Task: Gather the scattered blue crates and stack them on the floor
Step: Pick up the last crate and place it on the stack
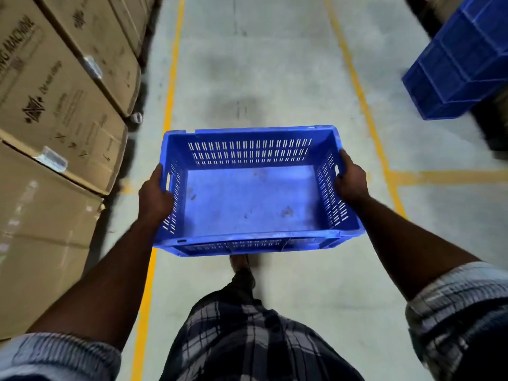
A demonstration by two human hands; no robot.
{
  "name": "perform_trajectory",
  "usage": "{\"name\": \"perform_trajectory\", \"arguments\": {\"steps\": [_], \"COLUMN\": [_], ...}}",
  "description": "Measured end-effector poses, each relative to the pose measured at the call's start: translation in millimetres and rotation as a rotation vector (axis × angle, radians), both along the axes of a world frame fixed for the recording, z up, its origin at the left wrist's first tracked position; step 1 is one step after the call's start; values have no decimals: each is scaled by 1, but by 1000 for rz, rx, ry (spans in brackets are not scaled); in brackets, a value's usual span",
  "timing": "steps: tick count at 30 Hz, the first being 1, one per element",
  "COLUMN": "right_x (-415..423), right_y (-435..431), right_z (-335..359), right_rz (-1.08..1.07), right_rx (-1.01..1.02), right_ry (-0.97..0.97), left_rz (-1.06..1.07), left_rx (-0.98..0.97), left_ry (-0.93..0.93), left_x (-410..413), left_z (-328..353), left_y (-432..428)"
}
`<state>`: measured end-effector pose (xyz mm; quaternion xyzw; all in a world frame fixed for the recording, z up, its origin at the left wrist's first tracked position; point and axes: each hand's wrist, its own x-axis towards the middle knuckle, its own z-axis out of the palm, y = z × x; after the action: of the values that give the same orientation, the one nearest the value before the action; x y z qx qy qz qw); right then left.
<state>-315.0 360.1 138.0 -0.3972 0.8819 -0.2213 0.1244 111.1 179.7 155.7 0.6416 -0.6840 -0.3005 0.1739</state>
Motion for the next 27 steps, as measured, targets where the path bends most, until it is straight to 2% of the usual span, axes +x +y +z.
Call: {"name": "perform_trajectory", "arguments": {"steps": [6,15,24,27], "right_x": [-66,-150,-267,-305], "right_y": [-81,-185,-289,-323], "right_z": [16,22,12,14], "right_rz": [-175,-305,-375,-414], "right_rx": [38,-22,-16,-22], "right_ry": [-4,-14,-49,-53], "left_rz": [-133,-182,-240,-329], "left_rx": [13,-48,-2,-29], "left_ry": [30,132,116,81], "left_x": [-92,-212,-355,-406], "left_z": [9,17,2,8], "left_y": [-134,-282,-418,-463]}}
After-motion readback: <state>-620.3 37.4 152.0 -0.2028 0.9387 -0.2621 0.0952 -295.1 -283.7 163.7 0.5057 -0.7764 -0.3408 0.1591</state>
